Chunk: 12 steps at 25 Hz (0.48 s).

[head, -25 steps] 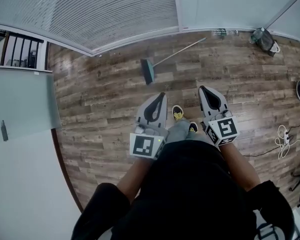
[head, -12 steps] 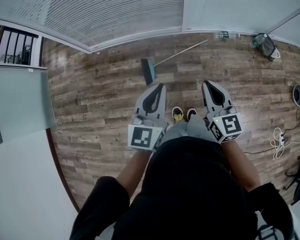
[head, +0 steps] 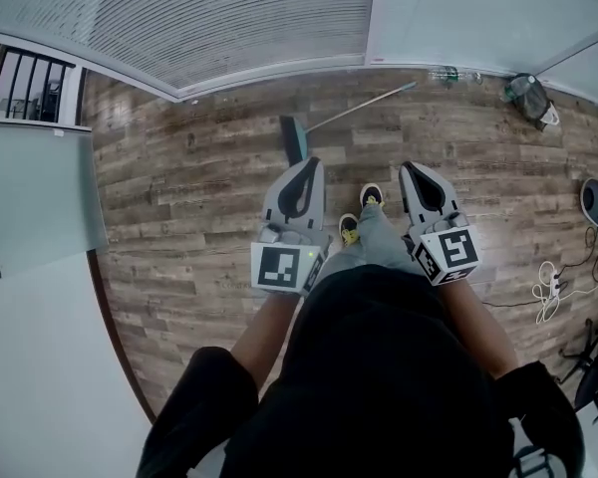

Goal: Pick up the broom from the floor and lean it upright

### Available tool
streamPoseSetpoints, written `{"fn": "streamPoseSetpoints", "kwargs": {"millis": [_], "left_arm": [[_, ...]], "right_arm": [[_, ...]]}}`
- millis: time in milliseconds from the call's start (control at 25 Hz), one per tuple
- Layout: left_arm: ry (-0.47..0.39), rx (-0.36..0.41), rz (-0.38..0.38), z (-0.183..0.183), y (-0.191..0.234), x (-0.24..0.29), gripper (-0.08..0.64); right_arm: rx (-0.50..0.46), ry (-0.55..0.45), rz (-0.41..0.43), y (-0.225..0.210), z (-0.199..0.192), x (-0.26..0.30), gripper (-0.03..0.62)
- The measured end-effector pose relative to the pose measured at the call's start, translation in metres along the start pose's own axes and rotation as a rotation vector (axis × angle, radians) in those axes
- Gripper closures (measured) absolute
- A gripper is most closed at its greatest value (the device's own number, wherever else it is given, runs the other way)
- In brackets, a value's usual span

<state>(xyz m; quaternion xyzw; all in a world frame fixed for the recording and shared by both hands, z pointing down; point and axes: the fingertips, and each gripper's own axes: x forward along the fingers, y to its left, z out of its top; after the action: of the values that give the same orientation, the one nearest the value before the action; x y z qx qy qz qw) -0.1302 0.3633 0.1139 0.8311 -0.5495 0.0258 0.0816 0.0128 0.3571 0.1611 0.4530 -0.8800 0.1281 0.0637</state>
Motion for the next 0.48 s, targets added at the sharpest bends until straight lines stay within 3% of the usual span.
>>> {"fn": "streamPoseSetpoints", "kwargs": {"millis": [480], "left_arm": [[0.034, 0.052, -0.011, 0.010, -0.007, 0.074, 0.537]], "right_arm": [[0.080, -0.016, 0.058, -0.065, 0.011, 0.037, 0.572]]}}
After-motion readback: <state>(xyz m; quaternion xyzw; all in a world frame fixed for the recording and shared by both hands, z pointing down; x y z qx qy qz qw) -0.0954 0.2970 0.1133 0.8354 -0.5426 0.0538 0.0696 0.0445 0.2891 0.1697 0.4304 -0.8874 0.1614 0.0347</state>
